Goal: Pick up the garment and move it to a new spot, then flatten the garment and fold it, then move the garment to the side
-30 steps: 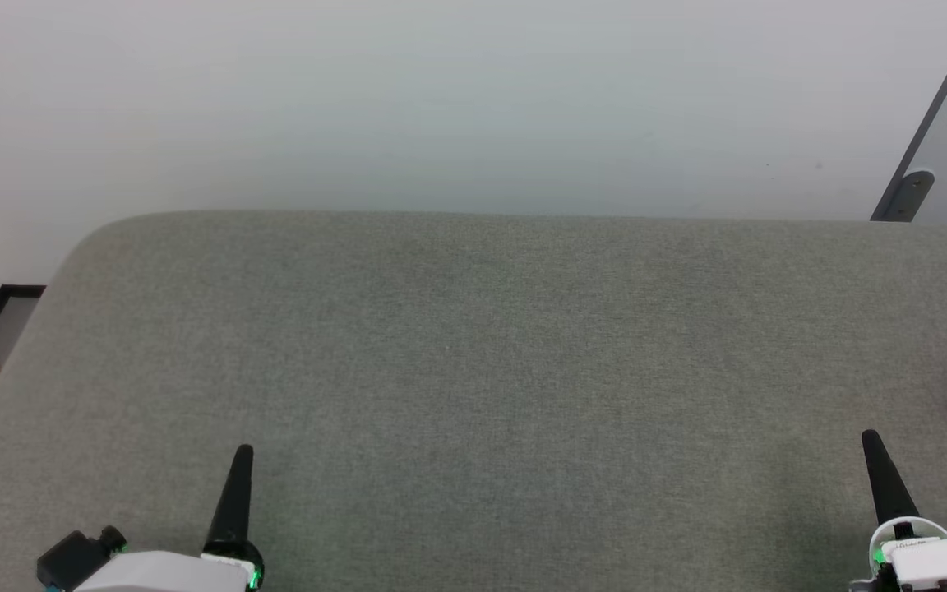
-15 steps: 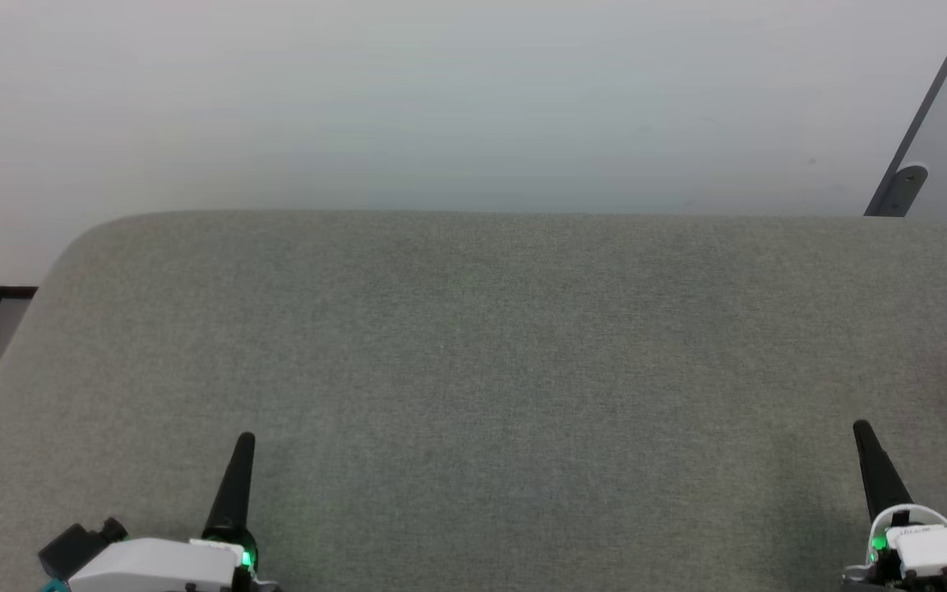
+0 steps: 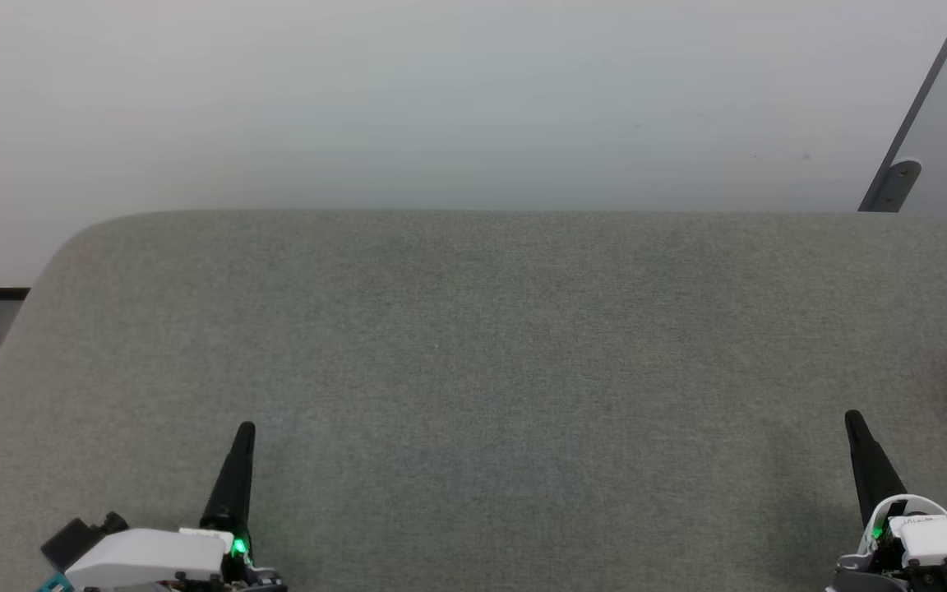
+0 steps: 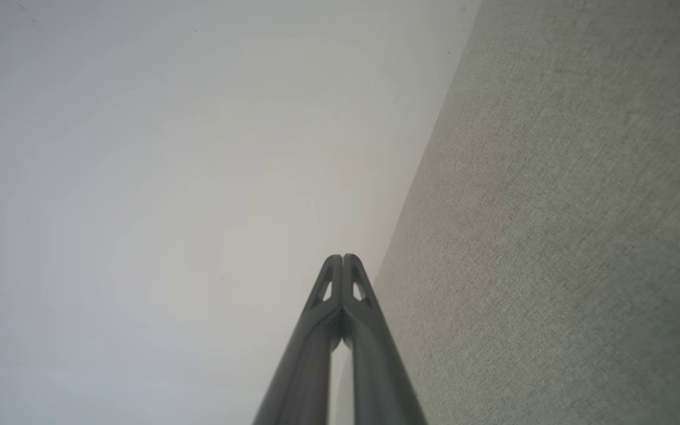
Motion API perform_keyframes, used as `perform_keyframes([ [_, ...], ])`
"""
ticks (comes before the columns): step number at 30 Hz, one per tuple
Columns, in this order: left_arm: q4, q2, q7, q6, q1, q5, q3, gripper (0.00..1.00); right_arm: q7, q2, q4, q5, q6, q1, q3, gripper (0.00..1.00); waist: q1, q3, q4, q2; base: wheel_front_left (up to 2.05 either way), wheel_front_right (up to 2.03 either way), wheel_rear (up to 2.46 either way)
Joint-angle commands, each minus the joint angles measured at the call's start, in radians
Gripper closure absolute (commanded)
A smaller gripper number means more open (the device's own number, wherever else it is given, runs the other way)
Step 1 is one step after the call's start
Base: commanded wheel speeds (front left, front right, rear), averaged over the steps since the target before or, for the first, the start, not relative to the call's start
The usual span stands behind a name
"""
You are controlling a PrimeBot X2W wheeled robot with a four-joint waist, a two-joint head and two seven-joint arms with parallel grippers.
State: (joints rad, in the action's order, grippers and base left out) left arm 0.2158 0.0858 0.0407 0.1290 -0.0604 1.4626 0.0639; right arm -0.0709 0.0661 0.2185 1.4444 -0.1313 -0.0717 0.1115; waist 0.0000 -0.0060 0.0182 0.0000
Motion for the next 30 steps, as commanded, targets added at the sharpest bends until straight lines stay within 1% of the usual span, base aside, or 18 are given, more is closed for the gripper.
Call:
perform_keyframes([
  [1,0.002,-0.003,0.006,0.002,-0.016,0.024,0.004,1.00,-0.005,-0.002,0.001,0.024,0.001,-0.013,0.001,1.00,0.0000,0.001,-0.001,0.0000,0.00,0.00,0.00],
  [26,0.031,-0.019,0.056,0.003,-0.052,0.176,0.027,1.00,-0.047,-0.019,0.029,0.173,0.001,-0.046,0.004,1.00,0.0000,0.009,-0.018,0.0000,0.00,0.00,0.00],
  [30,0.031,-0.019,0.056,0.003,-0.052,0.172,0.028,1.00,-0.047,-0.018,0.028,0.169,0.001,-0.040,0.004,1.00,0.0000,0.009,-0.018,0.0000,0.00,0.00,0.00],
])
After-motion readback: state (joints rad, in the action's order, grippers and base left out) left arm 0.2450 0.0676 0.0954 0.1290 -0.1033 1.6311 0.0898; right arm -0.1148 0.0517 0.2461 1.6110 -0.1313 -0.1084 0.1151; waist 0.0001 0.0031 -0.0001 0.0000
